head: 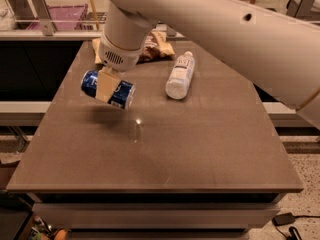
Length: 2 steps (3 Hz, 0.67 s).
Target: Place pepsi can upright
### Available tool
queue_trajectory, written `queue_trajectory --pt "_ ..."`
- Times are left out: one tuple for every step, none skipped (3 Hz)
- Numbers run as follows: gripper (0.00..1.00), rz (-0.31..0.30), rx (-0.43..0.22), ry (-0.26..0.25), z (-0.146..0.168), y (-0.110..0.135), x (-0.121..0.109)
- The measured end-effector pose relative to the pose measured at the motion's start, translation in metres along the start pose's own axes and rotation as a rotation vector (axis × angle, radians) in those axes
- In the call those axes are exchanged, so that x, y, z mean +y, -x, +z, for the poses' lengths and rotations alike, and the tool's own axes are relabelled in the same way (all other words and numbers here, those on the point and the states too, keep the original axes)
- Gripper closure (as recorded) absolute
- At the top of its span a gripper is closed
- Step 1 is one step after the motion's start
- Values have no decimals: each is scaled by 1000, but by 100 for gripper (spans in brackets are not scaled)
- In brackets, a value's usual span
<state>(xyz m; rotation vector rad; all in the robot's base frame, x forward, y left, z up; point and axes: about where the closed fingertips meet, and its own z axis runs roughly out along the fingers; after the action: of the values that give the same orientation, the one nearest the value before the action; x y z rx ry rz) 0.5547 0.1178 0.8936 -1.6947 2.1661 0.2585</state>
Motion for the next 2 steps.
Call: queue_trajectory --pt "100 -32 -134 8 -12 13 4" --pt "100 -48 -225 6 -26 20 12"
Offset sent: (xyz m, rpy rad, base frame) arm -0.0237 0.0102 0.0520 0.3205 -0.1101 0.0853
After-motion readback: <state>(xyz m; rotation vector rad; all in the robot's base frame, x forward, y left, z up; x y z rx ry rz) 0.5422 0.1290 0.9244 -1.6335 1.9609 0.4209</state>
